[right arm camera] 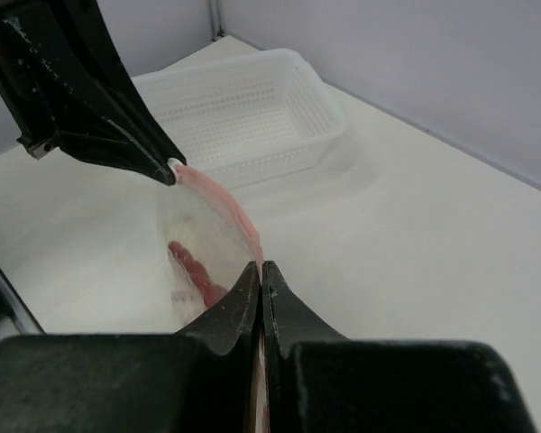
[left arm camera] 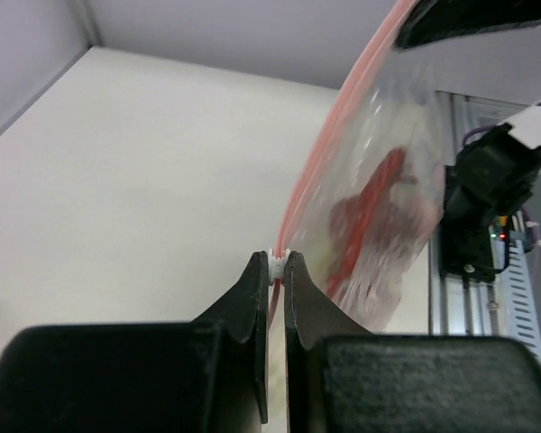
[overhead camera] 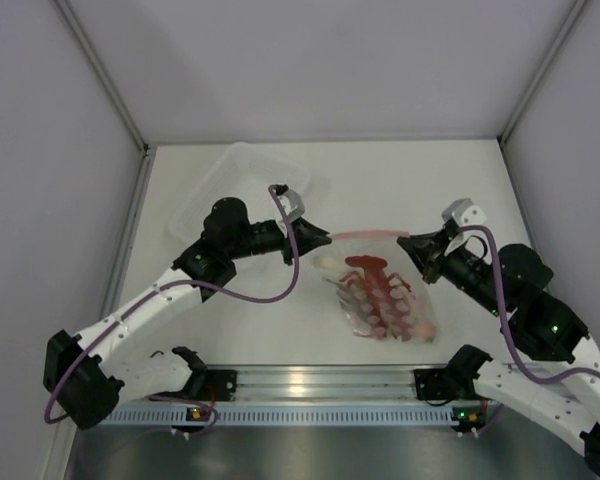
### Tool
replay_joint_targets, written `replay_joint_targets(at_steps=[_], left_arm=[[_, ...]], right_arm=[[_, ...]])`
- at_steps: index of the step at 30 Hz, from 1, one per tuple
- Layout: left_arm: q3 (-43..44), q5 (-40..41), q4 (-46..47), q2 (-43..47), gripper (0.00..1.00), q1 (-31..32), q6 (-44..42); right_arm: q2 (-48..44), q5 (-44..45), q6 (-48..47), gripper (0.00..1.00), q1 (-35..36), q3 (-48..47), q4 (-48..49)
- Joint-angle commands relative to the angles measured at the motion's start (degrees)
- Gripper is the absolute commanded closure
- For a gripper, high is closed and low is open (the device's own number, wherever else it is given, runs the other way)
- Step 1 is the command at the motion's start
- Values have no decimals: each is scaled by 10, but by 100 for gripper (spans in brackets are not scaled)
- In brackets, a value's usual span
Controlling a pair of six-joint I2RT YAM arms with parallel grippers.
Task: Open the zip-top bag and remove the fake food
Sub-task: Unzip the zipper food storage bag at the center of the board.
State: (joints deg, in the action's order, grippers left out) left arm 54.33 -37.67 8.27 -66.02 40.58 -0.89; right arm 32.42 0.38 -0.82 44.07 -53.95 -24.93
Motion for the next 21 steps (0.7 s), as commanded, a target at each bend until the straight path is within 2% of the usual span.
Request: replay_joint_targets(at_steps=[1,6,7,18,19,20,21], left_arm=[[-48,104,-21,54,100,-37,7],[-79,244,-49,107,100,-67,60],[-85,248,-54,111,100,-73,66],[-51,180,-57,104,100,-85,113],[-47,182,-57,104,84,-85,125],[-41,182,-57,104,77,-85,133],[-30,176,-57,102,75,-85,141]], right_arm=[[-36,99,4,100,-6,-13,45],[-53,109,21,100,-6,-26,30],[-57,107,22,100,-5,-28,29],[-54,0,38,100,-5,-28,37],[-54,-1,40,100,-6,-22,38],[-54,0,42,100,-5,-18,45],[-52,0,44,100,-5,-13,49]])
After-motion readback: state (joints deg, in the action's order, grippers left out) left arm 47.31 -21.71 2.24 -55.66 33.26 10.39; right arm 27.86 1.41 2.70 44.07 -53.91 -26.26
